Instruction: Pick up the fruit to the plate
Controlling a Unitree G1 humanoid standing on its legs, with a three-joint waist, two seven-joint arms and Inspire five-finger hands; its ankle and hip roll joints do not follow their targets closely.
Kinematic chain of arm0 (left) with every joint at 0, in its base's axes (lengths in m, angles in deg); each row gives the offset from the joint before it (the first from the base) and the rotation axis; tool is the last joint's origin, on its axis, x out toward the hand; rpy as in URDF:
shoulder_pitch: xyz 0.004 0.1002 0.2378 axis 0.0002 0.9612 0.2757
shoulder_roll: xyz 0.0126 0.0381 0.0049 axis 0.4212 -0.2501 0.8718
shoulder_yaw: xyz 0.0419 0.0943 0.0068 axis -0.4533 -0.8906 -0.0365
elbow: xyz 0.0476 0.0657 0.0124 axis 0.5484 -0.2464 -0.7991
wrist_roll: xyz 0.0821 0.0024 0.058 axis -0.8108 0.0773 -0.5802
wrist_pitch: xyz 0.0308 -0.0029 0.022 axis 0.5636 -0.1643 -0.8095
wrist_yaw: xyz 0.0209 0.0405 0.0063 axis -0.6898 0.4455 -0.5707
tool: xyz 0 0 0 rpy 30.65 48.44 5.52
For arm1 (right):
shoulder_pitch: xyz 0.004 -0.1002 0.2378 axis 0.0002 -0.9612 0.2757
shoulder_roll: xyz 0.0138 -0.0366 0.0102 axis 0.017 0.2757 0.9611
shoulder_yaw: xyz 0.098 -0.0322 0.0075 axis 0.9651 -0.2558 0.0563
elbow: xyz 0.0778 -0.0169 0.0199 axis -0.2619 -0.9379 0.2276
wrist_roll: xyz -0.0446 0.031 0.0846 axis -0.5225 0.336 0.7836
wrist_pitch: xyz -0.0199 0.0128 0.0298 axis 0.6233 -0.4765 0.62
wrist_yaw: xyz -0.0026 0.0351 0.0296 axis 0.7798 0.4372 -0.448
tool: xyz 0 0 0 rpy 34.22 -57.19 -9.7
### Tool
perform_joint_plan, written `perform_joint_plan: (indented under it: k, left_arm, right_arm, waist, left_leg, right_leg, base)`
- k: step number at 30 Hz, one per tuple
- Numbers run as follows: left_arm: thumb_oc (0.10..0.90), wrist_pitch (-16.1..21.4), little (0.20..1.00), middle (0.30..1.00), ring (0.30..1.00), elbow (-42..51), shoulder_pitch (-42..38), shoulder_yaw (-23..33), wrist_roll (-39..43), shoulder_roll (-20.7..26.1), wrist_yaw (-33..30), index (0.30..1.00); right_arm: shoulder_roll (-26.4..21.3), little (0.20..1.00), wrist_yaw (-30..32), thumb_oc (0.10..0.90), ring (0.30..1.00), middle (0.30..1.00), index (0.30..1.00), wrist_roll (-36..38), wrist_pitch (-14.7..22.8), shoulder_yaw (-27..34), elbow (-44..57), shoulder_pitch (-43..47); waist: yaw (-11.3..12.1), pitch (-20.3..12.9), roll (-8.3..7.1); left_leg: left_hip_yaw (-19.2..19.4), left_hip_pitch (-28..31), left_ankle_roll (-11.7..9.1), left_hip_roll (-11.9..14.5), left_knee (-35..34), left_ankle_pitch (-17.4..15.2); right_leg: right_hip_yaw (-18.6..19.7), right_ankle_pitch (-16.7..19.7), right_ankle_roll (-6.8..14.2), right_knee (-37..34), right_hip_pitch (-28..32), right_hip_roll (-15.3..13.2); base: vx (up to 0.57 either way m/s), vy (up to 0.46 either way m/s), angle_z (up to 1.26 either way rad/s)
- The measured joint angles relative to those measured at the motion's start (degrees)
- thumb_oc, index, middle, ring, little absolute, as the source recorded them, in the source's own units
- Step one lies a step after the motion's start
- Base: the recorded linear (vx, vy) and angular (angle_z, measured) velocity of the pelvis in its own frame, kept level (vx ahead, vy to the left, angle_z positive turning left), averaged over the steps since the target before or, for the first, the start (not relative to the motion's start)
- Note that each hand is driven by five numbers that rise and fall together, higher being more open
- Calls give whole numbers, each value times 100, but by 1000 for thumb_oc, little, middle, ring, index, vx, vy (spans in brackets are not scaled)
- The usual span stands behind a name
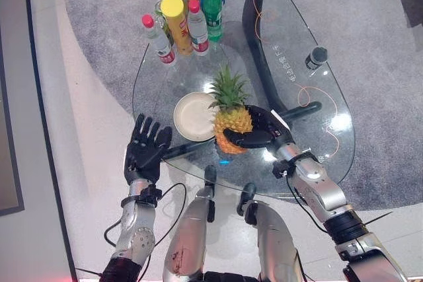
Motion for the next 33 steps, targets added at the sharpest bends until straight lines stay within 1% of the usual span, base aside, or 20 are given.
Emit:
perform_joint_plan:
  k: [4, 7, 10, 14, 18, 24, 28, 30, 33]
  left_arm:
    - [800, -236, 900, 900, 900, 206, -39, -224, 398, 113, 365, 900]
    - [800, -272, 900, 900, 900, 240, -62, -334, 689, 117, 564, 900]
    - [800, -354, 900, 900, 900, 282, -85, -337, 809, 126, 694, 900]
    - [800, -560, 900, 900, 900, 367, -140, -363, 804, 166, 901, 900]
    - [800, -674, 900, 900, 900, 370, -243, -589, 798, 308, 907, 900]
    - [800, -1007, 900, 900, 900, 462, -274, -628, 786, 420, 920, 900]
    - [800, -1160, 900, 900, 900, 462, -351, -804, 760, 587, 919, 900]
    - [800, -1277, 900, 900, 900, 463, -367, -856, 672, 626, 942, 900]
    - [800, -1347, 900, 900, 900, 462, -350, -850, 663, 713, 1084, 900]
  right_arm:
    - [-142, 200, -88, 100, 300, 300, 300, -114, 18, -82, 0, -154]
    - [-171, 200, -218, 100, 300, 300, 300, -237, 23, -231, 0, -202]
    - [-178, 200, -332, 100, 300, 300, 300, -410, 44, -383, 8, -201]
    - [-240, 200, -490, 100, 300, 300, 300, -499, 46, -566, 164, -204]
    - [-245, 200, -522, 100, 300, 300, 300, -500, 60, -625, 296, -198]
    - [-338, 200, -523, 100, 300, 300, 300, -499, 65, -714, 366, -155]
    - [-399, 200, -545, 100, 300, 300, 300, -498, 64, -822, 367, -149]
    - [-458, 200, -660, 100, 300, 300, 300, -496, 63, -894, 375, -142]
    - [-500, 200, -864, 100, 300, 300, 300, -471, 52, -909, 375, -141]
  waist:
    - [-1, 4, 6]
    - [-2, 4, 8]
    - [7, 4, 8]
    - [15, 5, 8]
    - [17, 5, 8]
    - [9, 5, 8]
    - [7, 5, 8]
    - [6, 5, 8]
    - [8, 5, 8]
  left_leg:
    - [-5, 0, -14, -4, -7, 9]
    - [-19, -1, -15, -4, -15, 10]
    - [-31, -5, -12, -6, -19, 8]
    - [-52, -13, 3, -18, -26, -2]
    - [-78, -24, -15, -35, -29, 10]
    - [-89, -22, -15, -53, -52, 11]
    - [-91, -22, -14, -64, -61, 12]
    - [-90, -21, -14, -67, -65, 11]
    - [-90, -18, -14, -70, -70, 12]
  right_leg:
    - [-4, 0, 2, -15, 7, 1]
    - [-16, -2, 3, -15, 6, 2]
    - [-27, -10, 2, -14, 6, 2]
    - [-58, -24, 5, -13, 6, -9]
    - [-124, -49, 7, -13, 17, -27]
    - [-123, -69, 14, -14, 18, -43]
    - [-118, -75, 18, -12, 14, -52]
    - [-117, -76, 19, -12, 14, -55]
    - [-115, -76, 19, -11, 12, -57]
  base:
    - [0, 0, 0]
    - [-31, -37, 2]
    - [-16, -37, 3]
    - [-5, -13, 3]
    - [-6, 5, 7]
    - [0, 0, 0]
    - [-1, 24, 1]
    - [0, 0, 0]
    - [0, 0, 0]
